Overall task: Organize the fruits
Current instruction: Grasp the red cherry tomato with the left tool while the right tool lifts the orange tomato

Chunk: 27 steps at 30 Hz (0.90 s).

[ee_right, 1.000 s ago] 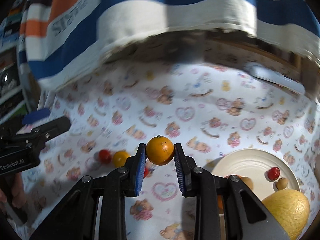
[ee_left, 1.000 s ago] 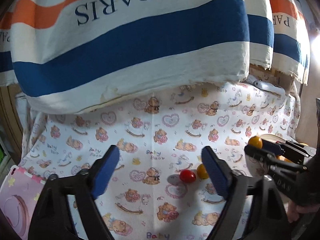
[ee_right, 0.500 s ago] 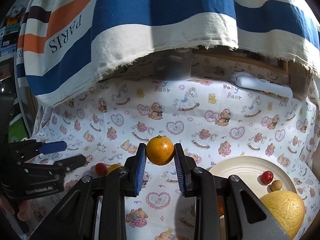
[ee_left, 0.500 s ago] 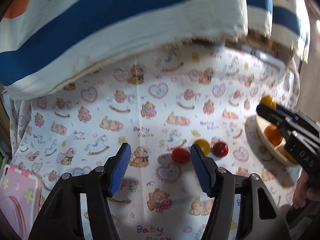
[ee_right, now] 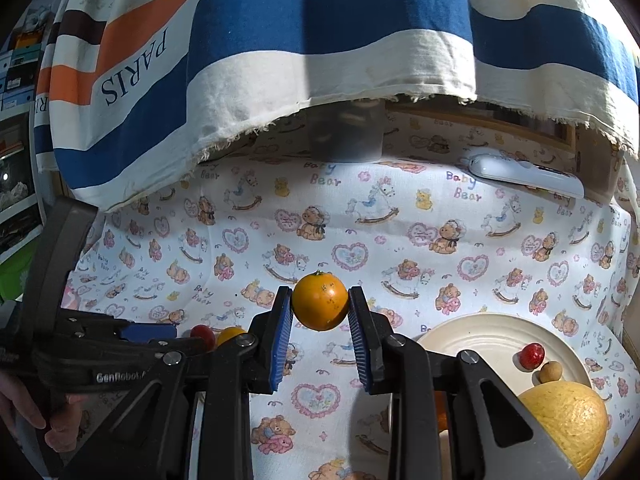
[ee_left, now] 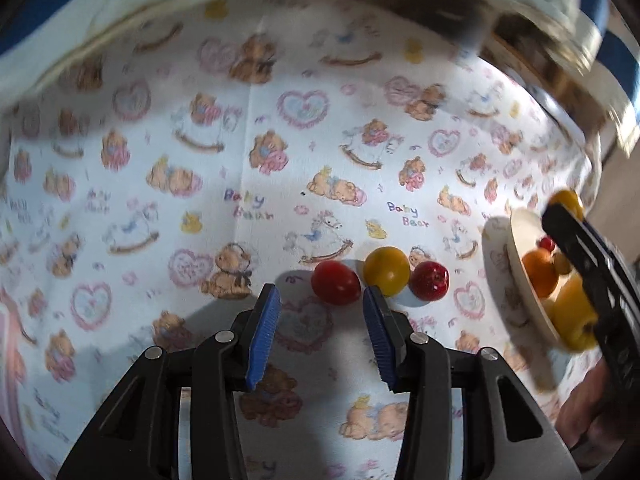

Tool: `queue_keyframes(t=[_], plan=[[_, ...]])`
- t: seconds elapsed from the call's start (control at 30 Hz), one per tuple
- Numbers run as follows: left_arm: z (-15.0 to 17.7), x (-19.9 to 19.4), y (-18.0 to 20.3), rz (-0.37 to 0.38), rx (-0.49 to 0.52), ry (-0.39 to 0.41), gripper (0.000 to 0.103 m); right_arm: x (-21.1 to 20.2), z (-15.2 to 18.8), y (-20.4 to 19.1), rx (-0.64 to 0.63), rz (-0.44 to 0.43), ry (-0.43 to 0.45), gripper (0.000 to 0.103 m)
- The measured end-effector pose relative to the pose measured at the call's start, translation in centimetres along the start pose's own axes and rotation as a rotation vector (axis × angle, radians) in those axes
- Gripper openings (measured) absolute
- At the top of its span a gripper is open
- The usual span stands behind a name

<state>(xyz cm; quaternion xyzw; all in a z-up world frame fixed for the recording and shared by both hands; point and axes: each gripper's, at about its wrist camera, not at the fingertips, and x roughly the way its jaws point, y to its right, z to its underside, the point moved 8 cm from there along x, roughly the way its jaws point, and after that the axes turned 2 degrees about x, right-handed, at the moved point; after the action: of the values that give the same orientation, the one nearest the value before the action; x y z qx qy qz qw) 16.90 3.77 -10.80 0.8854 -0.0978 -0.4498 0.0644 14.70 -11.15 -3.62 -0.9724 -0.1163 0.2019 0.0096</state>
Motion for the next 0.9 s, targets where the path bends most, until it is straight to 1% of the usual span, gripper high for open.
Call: queue_keyframes(t=[0.07,0.17,0.3,0.33,0.37,0.43,0.53,0.6,0.63,0.77,0.9], plan=[[-0.2,0.0,0.1,-0.004,-0.012,-0.005,0.041,0.0,0.0,-0.1,0.0,-0.002,-0.001,0.029],[-0.6,-0.1,0.5,-0.034,-0.002,0.002,0.04,0.0,0.0,0.0,0.004,-0.001,-0.003,0.029],[-0.8,0.7,0.8,-0.108,0.006,-0.023,0.039,-0.1,0.0,0.1,0.009,-0.002,-0.004,0.029],[-0.9,0.9,0.8,-0.119,0.005,-0.027,0.036,0.0,0.0,0.2,0.011,-0.002,-0.004,0.029],[-1.1,1.2,0.7,-0.12,0.001,-0.028,0.034,0.0,0.0,0.2,0.012,-0.001,-0.005,0.029],[-1.2,1.4,0.7,-0.111,-0.004,-0.033,0.034,0.1,0.0,0.3,0.014,0.003,-0.008,0.029],[-1.4,1.6,0.6,-0.12,0.005,-0.036,0.032,0.1,0.1,0.5,0.018,0.008,-0.008,0.029],[-1.3,1.9,0.8,-0.136,0.008,-0.042,0.029,0.1,0.1,0.5,0.02,0.008,-0.009,0.029],[-1.4,2.1,0.9,-0.149,0.01,-0.041,0.025,0.1,0.1,0.5,0.021,0.008,-0.01,0.029],[-1.4,2.2,1.1,-0.156,0.015,-0.037,0.024,0.1,0.1,0.6,0.028,0.004,-0.015,0.029],[-1.3,1.4,1.5,-0.183,0.052,-0.009,0.024,0.3,0.2,0.9,0.048,-0.003,-0.025,0.029]])
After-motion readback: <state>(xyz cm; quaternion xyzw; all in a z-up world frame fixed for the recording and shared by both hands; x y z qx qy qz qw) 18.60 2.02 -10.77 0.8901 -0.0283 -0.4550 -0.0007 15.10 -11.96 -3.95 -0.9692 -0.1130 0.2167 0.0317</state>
